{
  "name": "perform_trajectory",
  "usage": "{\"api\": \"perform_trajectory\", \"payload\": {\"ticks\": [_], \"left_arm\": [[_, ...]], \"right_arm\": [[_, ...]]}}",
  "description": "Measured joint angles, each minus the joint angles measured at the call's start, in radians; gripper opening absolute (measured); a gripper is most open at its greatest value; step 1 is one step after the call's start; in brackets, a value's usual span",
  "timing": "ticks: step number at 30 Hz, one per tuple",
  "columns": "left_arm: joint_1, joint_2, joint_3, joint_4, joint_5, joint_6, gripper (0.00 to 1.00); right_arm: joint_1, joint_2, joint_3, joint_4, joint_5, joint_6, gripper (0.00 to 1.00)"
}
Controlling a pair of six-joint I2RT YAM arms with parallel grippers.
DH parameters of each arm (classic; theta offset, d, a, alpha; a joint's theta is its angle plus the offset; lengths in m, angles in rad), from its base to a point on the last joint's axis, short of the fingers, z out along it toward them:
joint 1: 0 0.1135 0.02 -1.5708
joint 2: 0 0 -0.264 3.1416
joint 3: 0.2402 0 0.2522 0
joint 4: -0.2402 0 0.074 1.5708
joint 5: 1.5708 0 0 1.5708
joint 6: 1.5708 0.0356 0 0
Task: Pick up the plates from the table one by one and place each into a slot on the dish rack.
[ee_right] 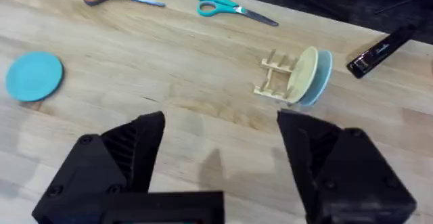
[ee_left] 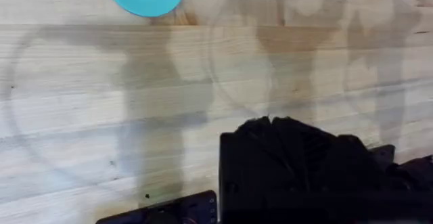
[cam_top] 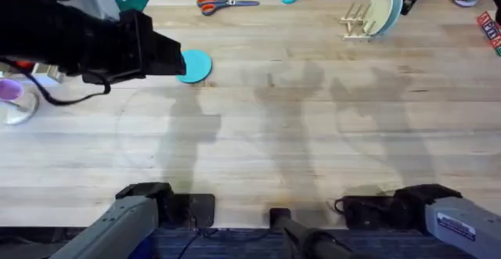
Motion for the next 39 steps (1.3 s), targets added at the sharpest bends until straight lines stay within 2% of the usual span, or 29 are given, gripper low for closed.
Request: {"api": "perform_trajectory", "payload": {"ticks": [7,15,28,39], "left_arm": [[0.090,0.113,0.000,0.026,0.078,0.091,0.043],[0.146,0.201,0.000,0.088,0.150,0.161,0.043],[0.191,0.311,0.000,0.127,0.166,0.203,0.042],[0.292,0.398,0.000,0.145,0.238,0.260,0.042]], "right_arm": [[0.000,0.000,0.000,0.000,0.000,0.000,0.994],[0.000,0.000,0.000,0.000,0.000,0.000,0.994],[0.000,0.000,0.000,0.000,0.000,0.000,0.995],[0.000,0.000,0.000,0.000,0.000,0.000,0.995]]}}
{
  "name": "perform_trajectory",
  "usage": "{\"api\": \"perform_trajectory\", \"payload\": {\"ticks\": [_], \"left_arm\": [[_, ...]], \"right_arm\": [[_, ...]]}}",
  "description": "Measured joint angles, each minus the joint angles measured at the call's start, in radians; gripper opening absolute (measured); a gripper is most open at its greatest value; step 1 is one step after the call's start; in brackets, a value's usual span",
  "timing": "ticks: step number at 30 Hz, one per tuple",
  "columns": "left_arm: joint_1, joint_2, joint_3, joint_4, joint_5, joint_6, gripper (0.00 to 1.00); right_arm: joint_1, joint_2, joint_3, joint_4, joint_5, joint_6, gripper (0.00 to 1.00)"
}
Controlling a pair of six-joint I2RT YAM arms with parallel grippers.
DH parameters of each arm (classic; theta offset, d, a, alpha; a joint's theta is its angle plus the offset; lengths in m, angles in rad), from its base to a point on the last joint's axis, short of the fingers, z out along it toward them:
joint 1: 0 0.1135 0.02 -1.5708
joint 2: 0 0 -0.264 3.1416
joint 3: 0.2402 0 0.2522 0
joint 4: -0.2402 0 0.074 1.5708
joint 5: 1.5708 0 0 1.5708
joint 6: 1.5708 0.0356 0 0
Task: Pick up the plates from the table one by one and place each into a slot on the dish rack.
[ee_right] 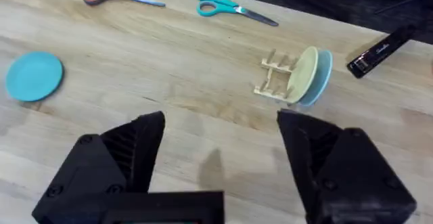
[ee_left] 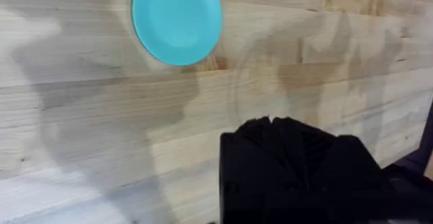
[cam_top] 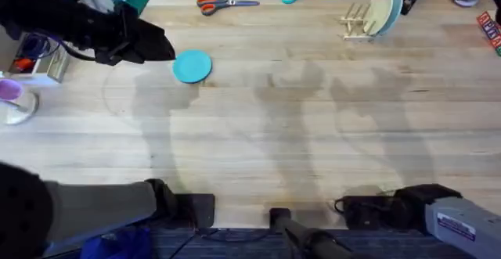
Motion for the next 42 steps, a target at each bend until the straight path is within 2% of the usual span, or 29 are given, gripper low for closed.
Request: {"api": "perform_trajectory", "payload": {"ticks": [5,20,25,34,42], "left_arm": [[0.019,0.057,0.000,0.037,0.013,0.019,0.041],[0.021,0.194,0.000,0.125,0.052,0.030,0.041],[0.030,0.208,0.000,0.140,0.052,0.030,0.041],[0.096,0.209,0.000,0.143,0.051,0.030,0.040],[0.098,0.235,0.000,0.157,0.052,0.030,0.040]], "right_arm": [[0.000,0.000,0.000,0.000,0.000,0.000,0.994],[0.000,0.000,0.000,0.000,0.000,0.000,0.995],[0.000,0.000,0.000,0.000,0.000,0.000,0.995],[0.000,0.000,0.000,0.000,0.000,0.000,0.995],[0.000,0.000,0.000,0.000,0.000,0.000,0.994]]}}
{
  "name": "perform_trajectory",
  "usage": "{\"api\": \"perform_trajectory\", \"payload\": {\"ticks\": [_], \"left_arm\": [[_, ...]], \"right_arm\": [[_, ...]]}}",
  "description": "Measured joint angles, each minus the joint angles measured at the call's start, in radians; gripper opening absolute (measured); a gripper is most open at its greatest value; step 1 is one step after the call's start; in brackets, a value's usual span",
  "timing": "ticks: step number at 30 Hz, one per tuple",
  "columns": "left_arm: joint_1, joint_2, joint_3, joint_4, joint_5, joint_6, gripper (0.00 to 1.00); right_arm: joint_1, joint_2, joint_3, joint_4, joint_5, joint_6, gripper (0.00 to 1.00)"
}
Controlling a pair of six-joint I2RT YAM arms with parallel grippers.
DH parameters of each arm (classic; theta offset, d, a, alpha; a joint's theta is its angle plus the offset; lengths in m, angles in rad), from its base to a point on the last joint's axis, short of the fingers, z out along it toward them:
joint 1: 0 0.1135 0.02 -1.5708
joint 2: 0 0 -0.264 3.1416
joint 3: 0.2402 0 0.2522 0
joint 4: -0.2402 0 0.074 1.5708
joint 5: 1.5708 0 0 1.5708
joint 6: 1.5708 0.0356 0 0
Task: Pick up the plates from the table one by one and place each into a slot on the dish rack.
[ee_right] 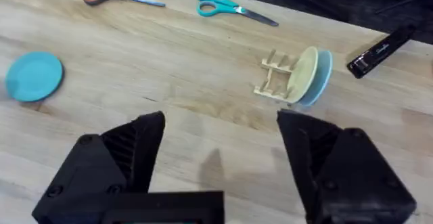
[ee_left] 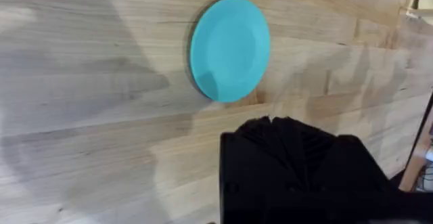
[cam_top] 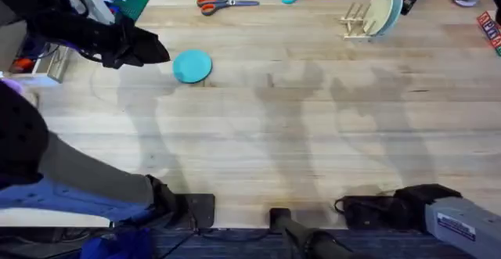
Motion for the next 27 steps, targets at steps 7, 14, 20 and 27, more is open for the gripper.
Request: {"api": "perform_trajectory", "payload": {"ticks": [7,14,20,27], "left_arm": [[0.000,0.067,0.000,0.044,-0.001,0.001,0.040],[0.000,0.088,0.000,0.073,0.001,0.003,0.040],[0.000,0.155,0.000,0.121,0.003,0.003,0.041],[0.000,0.233,0.000,0.200,0.003,-0.002,0.041]], "right_arm": [[0.000,0.000,0.000,0.000,0.000,0.000,0.994],[0.000,0.000,0.000,0.000,0.000,0.000,0.994],[0.000,0.000,0.000,0.000,0.000,0.000,0.994],[0.000,0.000,0.000,0.000,0.000,0.000,0.995]]}}
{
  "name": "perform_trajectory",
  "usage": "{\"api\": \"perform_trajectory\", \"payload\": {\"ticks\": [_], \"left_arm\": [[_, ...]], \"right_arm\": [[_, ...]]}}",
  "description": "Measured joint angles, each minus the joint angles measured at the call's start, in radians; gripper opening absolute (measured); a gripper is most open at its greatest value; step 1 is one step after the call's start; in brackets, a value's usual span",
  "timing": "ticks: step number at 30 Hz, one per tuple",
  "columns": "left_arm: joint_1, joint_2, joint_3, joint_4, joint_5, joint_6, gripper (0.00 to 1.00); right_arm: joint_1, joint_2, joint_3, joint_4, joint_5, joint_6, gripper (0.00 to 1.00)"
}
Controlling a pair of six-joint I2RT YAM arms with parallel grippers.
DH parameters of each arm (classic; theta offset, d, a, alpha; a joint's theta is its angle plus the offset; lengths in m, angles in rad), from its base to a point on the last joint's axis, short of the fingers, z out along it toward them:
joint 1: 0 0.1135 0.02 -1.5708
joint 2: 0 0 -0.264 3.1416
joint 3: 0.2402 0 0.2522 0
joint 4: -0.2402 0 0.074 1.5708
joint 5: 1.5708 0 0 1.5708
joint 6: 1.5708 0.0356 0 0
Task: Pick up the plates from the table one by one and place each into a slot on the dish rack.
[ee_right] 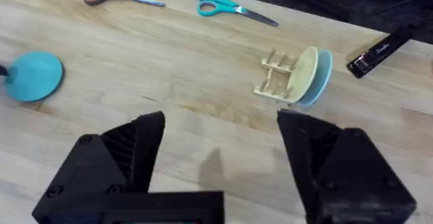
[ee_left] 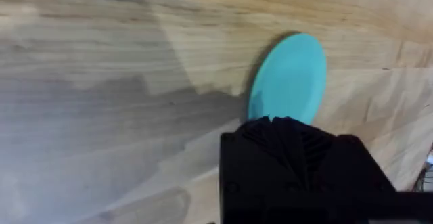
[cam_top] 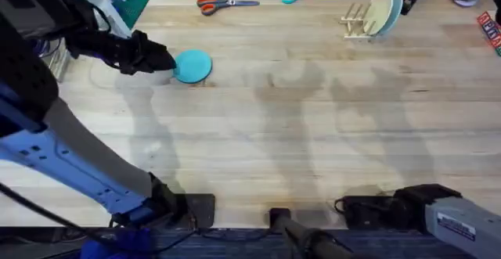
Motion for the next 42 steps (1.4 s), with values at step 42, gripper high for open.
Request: {"api": "perform_trajectory", "payload": {"ticks": [42], "left_arm": [[0.000,0.096,0.022,0.055,0.067,-0.026,0.041]], "right_arm": [[0.161,0.458,0.002,0.152,-0.355,0.342,0.995]]}}
